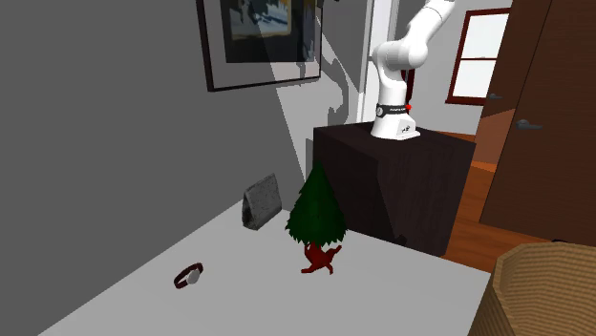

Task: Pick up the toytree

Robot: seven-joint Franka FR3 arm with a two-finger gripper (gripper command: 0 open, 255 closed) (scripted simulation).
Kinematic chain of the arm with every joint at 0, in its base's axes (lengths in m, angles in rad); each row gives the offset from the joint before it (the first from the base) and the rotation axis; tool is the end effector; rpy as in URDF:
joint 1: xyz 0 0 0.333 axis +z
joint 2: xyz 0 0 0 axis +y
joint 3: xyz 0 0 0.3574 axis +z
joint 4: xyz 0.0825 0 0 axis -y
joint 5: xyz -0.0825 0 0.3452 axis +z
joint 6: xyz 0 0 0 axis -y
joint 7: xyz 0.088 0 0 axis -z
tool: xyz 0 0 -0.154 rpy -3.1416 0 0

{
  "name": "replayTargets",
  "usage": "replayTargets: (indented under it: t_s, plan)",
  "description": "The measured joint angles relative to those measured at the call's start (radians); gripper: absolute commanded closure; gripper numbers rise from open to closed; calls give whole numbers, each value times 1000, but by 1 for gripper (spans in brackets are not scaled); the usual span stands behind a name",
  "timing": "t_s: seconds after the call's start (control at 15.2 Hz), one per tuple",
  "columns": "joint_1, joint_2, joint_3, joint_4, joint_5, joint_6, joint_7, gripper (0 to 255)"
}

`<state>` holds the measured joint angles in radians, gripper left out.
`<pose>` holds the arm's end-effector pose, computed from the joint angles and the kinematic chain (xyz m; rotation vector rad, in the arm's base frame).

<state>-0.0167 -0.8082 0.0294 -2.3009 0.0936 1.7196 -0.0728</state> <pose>0.2566 0.0200 0.6187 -3.0547 -0.1154 -0.3515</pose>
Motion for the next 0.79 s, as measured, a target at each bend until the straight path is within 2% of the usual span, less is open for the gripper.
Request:
replayTargets:
  t_s: [0.2, 0.53, 0.79]
  plan:
    - [-1, -30, 34, -49, 10, 41, 40, 0]
    - [1, -112, 179, -204, 54, 194, 208, 0]
    - [6, -154, 321, -309, 96, 322, 360, 0]
